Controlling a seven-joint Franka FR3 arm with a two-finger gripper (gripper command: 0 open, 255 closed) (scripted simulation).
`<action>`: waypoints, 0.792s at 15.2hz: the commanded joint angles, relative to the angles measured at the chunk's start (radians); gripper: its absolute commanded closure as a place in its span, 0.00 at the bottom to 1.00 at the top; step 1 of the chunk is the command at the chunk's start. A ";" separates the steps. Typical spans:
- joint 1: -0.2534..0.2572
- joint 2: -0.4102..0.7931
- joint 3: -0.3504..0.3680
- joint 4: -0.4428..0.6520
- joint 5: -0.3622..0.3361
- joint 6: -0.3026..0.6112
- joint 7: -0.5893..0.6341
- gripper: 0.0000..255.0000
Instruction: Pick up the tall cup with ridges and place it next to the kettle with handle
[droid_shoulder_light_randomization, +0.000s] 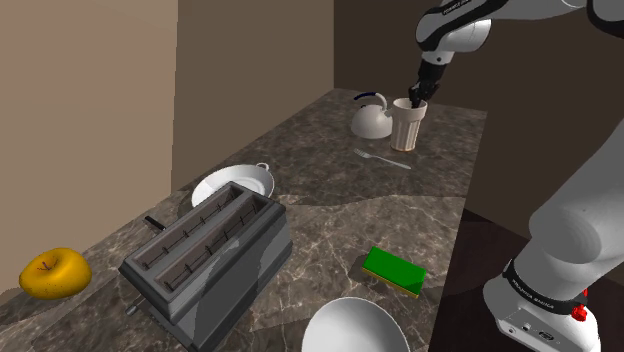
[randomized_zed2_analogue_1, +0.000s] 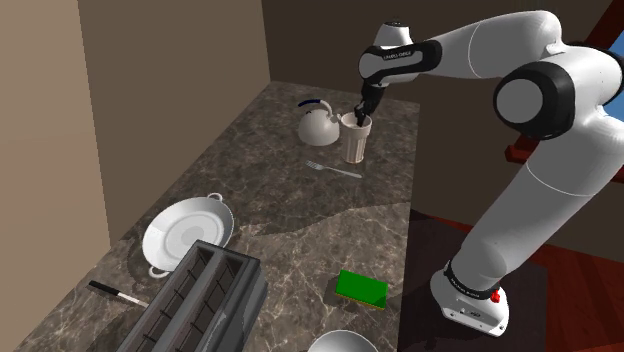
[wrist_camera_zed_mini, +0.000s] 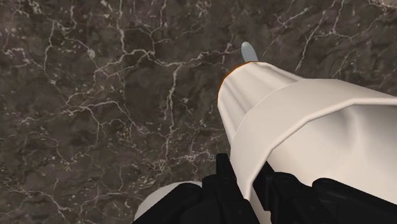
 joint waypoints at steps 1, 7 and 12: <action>0.000 0.010 0.000 -0.014 0.005 0.024 -0.005 1.00; 0.000 0.042 0.001 -0.059 0.020 0.100 -0.022 1.00; 0.000 0.057 0.002 -0.075 0.028 0.130 -0.029 1.00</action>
